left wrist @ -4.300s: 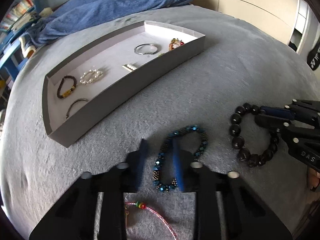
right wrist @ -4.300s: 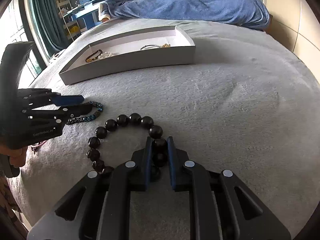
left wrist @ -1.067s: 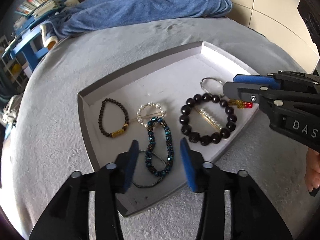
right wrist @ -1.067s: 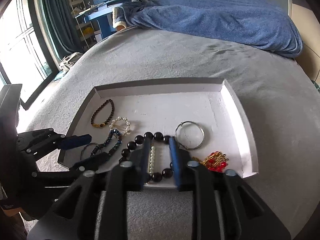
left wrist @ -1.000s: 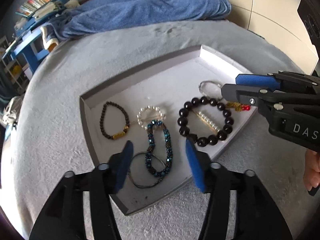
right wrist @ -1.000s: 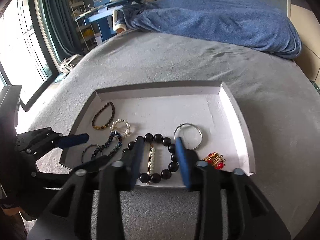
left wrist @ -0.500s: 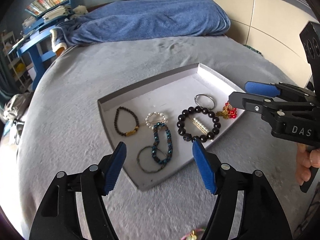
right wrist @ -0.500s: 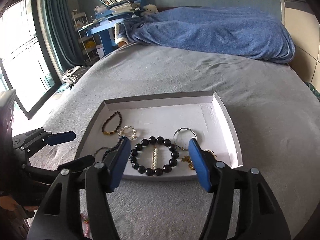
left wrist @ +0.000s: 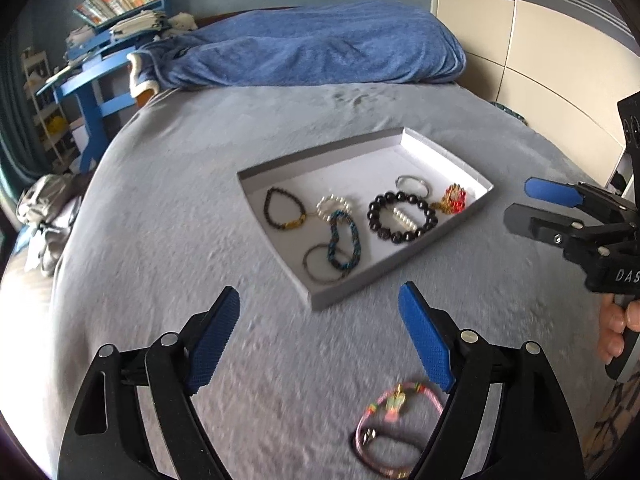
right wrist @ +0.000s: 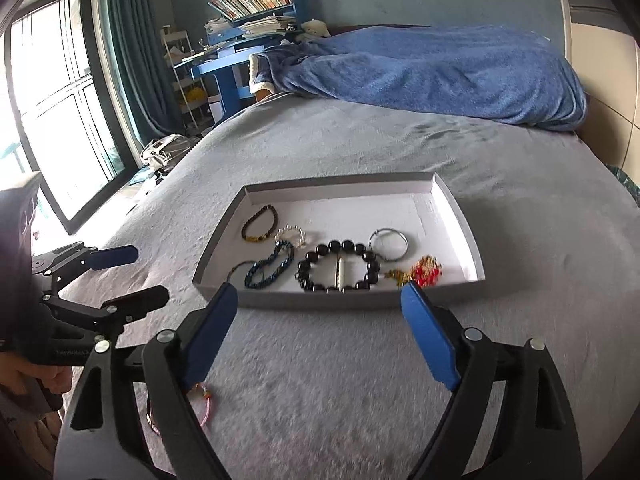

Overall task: Organize jewelry
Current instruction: 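Move both tools back over the pink and black cord bracelets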

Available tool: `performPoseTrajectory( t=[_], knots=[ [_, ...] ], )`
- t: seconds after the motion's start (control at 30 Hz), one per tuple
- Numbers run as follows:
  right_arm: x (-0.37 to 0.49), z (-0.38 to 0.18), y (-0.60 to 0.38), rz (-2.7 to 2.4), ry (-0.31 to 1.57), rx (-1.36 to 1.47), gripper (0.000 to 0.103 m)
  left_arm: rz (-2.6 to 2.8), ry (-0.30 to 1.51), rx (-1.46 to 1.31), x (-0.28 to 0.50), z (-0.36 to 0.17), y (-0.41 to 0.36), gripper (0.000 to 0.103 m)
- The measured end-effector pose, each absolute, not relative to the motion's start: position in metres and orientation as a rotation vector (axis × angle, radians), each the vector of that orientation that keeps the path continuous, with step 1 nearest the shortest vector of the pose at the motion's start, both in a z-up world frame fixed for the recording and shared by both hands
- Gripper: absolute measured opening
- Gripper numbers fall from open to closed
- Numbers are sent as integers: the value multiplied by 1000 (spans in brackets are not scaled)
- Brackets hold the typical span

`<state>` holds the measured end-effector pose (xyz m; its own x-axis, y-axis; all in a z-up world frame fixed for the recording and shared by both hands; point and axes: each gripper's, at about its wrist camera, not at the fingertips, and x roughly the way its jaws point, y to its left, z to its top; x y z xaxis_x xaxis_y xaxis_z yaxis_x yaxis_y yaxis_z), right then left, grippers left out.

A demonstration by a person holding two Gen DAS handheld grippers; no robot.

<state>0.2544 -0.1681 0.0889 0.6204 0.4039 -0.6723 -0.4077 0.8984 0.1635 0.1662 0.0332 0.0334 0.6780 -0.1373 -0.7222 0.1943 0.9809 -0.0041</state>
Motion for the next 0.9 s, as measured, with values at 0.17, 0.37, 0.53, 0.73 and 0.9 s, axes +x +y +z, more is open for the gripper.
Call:
performPoseTrajectory(
  t=[0.17, 0.37, 0.53, 0.73, 0.9],
  knots=[
    [240, 82, -172, 459, 783, 5, 90, -181, 815, 94, 148, 24, 41, 90],
    [222, 69, -167, 478, 807, -8, 91, -179, 850, 114, 131, 9, 50, 91],
    [211, 57, -158, 501, 830, -39, 91, -188, 860, 147, 119, 1, 50, 91],
    [197, 47, -143, 561, 841, -91, 91, -191, 881, 146, 106, -8, 55, 91],
    [194, 40, -135, 578, 861, -114, 91, -227, 903, 162, 101, -17, 51, 89]
  ],
)
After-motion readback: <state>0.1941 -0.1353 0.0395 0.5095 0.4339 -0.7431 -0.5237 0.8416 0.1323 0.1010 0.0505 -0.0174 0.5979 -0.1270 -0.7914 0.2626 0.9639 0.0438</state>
